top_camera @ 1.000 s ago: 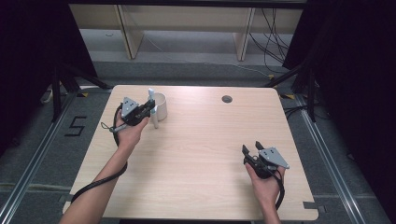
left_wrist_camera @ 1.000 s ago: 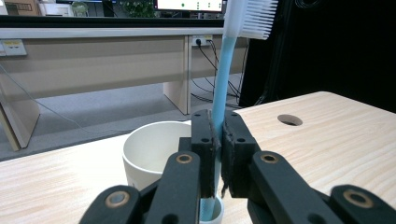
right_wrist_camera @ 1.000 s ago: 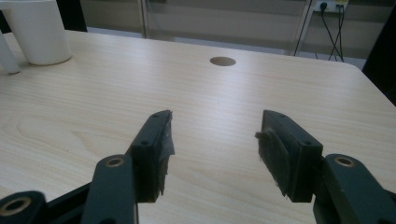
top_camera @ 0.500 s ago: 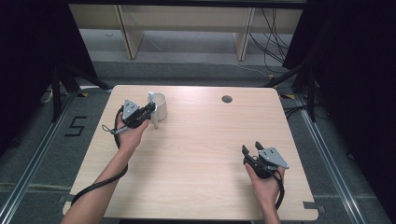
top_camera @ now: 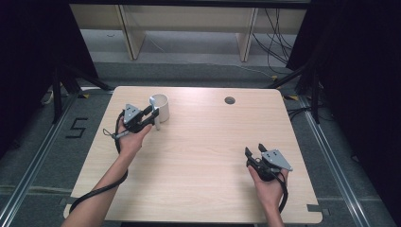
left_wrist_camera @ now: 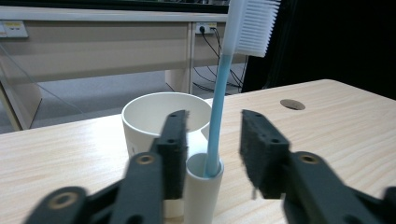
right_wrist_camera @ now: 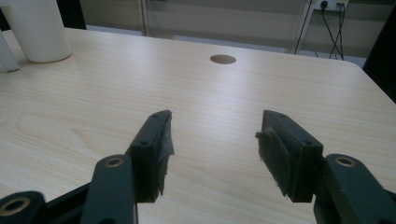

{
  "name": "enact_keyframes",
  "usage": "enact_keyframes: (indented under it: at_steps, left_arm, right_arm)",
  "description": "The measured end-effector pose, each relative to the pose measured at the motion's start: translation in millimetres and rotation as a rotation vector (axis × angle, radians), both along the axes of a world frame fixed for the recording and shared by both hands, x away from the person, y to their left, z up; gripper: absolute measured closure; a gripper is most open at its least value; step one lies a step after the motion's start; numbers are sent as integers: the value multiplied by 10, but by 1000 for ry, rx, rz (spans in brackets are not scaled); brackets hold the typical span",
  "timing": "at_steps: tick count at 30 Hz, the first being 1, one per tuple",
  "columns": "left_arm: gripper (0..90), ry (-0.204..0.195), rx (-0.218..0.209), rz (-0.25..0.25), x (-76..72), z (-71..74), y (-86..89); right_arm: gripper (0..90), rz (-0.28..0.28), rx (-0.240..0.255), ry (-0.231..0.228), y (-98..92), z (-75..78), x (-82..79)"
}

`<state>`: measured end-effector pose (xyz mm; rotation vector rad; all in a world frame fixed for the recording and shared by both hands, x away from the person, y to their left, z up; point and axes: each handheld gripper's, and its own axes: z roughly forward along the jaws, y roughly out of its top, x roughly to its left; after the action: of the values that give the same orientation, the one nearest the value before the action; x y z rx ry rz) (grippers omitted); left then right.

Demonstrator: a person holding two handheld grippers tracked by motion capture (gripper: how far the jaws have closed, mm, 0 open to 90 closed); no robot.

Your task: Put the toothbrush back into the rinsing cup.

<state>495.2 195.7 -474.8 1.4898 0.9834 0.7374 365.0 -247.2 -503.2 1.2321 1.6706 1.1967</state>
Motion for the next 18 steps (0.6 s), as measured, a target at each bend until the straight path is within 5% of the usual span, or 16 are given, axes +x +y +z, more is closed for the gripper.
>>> enact_keyframes:
  at_steps: [6, 18]
  left_arm:
    - [451, 16, 2, 10, -79, 38, 38]
    - [383, 46, 51, 28, -334, 60, 191]
  right_arm:
    - [444, 7, 13, 8, 1, -3, 0]
    - [444, -4, -1, 10, -8, -4, -4]
